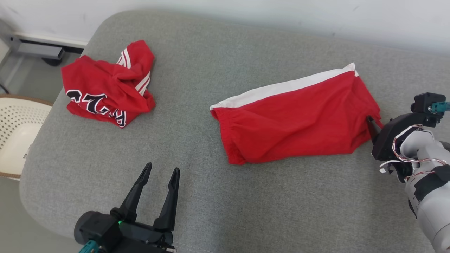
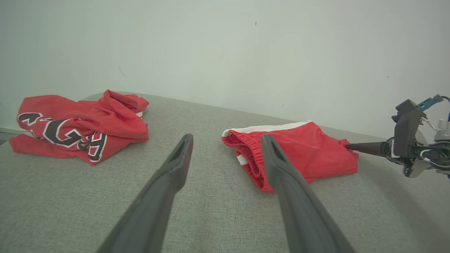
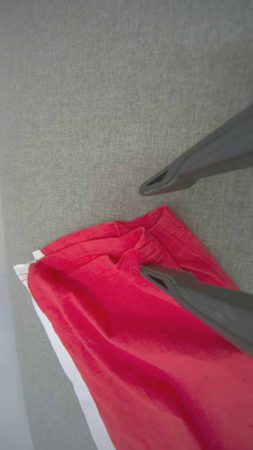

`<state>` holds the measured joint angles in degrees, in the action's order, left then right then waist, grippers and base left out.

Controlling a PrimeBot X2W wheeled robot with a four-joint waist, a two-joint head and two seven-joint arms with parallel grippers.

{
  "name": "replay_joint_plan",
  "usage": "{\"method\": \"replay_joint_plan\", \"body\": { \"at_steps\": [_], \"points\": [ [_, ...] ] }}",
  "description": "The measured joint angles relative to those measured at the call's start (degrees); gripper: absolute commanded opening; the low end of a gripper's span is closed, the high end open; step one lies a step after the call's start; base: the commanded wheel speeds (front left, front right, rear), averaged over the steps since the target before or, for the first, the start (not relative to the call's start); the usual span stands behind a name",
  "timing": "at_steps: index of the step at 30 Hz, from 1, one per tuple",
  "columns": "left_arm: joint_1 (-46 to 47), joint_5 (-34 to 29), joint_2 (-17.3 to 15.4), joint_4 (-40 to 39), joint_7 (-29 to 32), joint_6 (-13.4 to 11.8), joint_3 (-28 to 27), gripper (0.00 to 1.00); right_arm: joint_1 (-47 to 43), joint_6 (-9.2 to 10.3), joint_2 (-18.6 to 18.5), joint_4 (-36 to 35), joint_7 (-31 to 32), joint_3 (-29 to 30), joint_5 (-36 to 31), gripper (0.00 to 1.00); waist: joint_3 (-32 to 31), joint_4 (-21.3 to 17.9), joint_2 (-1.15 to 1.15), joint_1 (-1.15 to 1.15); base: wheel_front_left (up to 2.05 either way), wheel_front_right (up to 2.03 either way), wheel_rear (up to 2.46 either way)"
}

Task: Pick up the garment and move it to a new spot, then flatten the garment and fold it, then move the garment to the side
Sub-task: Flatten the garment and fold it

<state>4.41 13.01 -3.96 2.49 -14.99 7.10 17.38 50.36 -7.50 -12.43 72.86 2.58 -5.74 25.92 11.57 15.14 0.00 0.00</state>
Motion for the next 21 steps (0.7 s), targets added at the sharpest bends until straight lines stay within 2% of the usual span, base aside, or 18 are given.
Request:
{"method": "replay_joint_plan", "body": {
  "at_steps": [5, 6, 7, 8, 9, 10, 11, 21],
  "points": [
    [0.61, -0.48, 0.55, 0.01, 0.00, 0.05, 0.43, 1.00, 0.35, 0.00, -0.48, 0.85, 2.24, 1.91, -2.41, 1.00, 1.63, 1.28, 0.00, 0.00, 0.00, 0.00, 0.00],
    [0.63, -0.49, 0.58, 0.03, 0.00, 0.05, 0.44, 1.00, 0.42, 0.00, -0.49, 0.85, 2.78, 2.33, -2.64, 0.87, 1.77, 1.46, 0.00, 0.00, 0.00, 0.00, 0.00],
    [0.66, -0.54, 0.63, 0.05, 0.00, 0.07, 0.43, 1.00, 0.53, 0.00, -0.52, 0.85, 3.26, 2.72, -2.92, 0.58, 1.90, 1.58, 0.00, 0.00, 0.00, 0.00, 0.00],
    [0.72, -0.64, 0.67, 0.10, 0.00, 0.07, 0.40, 1.00, 0.65, 0.00, -0.51, 0.83, 3.76, 3.19, -3.23, 0.36, 2.00, 1.67, 0.00, 0.00, 0.00, 0.00, 0.00],
    [0.82, -0.73, 0.73, 0.13, 0.00, 0.22, 0.35, 1.00, 0.71, 0.00, -0.49, 0.83, 4.09, 3.61, -3.54, 0.25, 2.06, 1.71, 0.00, 0.00, 0.00, 0.00, 0.00],
    [0.91, -0.76, 0.77, 0.15, 0.00, 0.33, 0.31, 1.00, 0.72, 0.00, -0.47, 0.82, 4.55, 3.99, -3.96, 0.04, 2.07, 1.69, 0.00, 0.00, 0.00, 0.00, 0.00],
    [0.98, -0.82, 0.80, 0.20, 0.00, 0.32, 0.26, 1.00, 0.72, 0.00, -0.44, 0.82, 4.81, 4.37, -4.44, 0.00, 2.06, 1.67, 0.00, 0.00, 0.00, 0.00, 0.00],
    [1.04, -0.82, 1.04, 0.97, 0.00, 0.40, 0.05, 1.00, -0.34, -0.02, 0.96, 0.97, 4.16, 6.79, -7.80, 0.00, 0.63, 0.74, 0.00, 0.00, 0.00, 0.00, 0.00]
  ]
}}
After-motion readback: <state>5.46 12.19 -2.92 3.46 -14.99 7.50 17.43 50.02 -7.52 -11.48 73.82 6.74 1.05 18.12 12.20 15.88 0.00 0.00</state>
